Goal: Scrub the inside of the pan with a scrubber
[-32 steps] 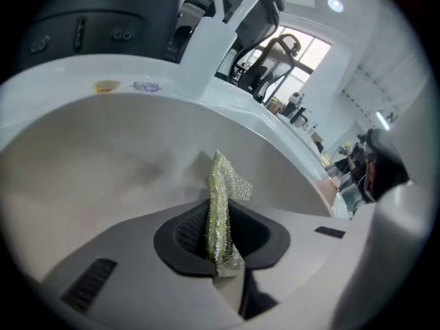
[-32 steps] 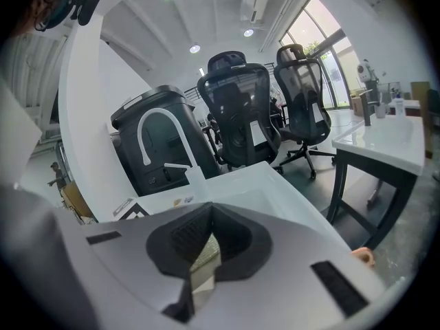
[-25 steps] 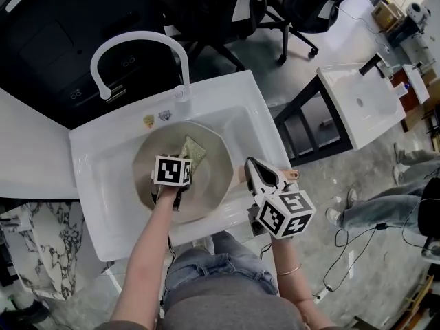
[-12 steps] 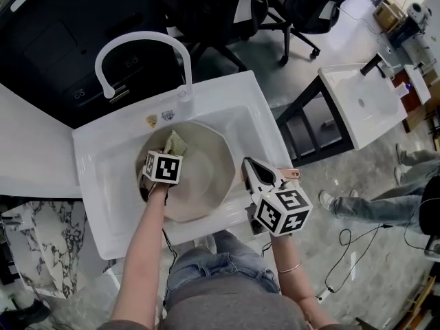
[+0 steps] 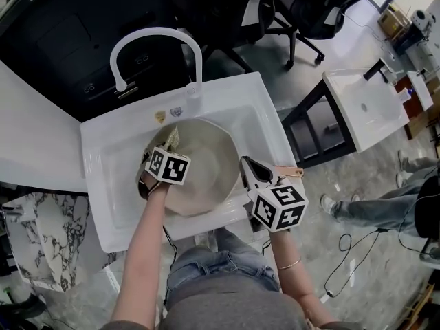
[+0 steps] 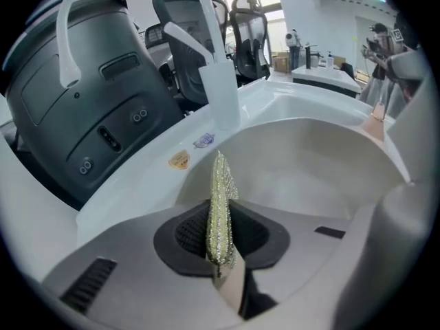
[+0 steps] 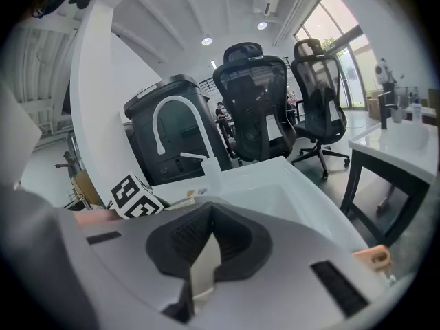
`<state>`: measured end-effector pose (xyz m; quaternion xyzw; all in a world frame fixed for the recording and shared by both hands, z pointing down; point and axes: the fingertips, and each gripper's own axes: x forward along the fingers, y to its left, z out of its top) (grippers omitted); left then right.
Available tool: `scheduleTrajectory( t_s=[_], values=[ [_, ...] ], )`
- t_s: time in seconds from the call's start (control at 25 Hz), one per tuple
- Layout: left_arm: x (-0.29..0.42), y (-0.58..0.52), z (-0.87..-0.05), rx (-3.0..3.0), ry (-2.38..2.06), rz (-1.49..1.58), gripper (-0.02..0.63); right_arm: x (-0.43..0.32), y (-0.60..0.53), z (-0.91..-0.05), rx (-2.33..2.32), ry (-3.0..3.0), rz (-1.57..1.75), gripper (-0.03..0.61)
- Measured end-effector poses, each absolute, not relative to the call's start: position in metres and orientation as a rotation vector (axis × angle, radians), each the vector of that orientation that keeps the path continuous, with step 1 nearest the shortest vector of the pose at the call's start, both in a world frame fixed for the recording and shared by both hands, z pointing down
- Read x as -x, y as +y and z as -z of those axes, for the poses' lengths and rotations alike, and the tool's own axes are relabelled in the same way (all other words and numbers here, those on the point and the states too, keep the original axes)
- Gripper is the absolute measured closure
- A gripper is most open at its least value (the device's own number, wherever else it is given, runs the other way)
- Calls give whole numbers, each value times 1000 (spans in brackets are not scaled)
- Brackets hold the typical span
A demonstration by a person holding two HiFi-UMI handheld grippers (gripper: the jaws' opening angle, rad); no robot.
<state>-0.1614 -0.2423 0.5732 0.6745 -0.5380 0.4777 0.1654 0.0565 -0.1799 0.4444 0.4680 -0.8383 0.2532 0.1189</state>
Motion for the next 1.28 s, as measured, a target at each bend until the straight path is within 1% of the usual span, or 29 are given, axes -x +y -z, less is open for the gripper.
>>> scheduleTrajectory(
  t_s=[0.16, 0.32, 0.6, 0.72, 0.8, 1.04, 1.28],
  values=[
    [172, -239, -546, -1970, -1609, -1322, 551, -51, -174, -442, -1371, -2454, -720, 568],
    [166, -227, -521, -2046, -1596, -1153, 551, -43, -164, -442, -1362, -2448, -698, 568],
    [93, -191, -503, -2195, -1273, -817, 551, -40, -147, -440, -1393, -2424, -685, 568],
    [54, -172, -511, -2179, -1066, -662, 551, -41, -140, -440, -1411, -2412, -693, 568],
    [35, -163, -521, -2137, -968, -620, 551, -43, -136, -439, -1417, -2410, -697, 568],
    [17, -141, -553, -2042, -748, -774, 551, -50, -128, -438, -1448, -2405, -715, 568],
    [42, -130, -587, -1922, -632, -959, 552, -48, -132, -441, -1430, -2410, -718, 568]
  ],
)
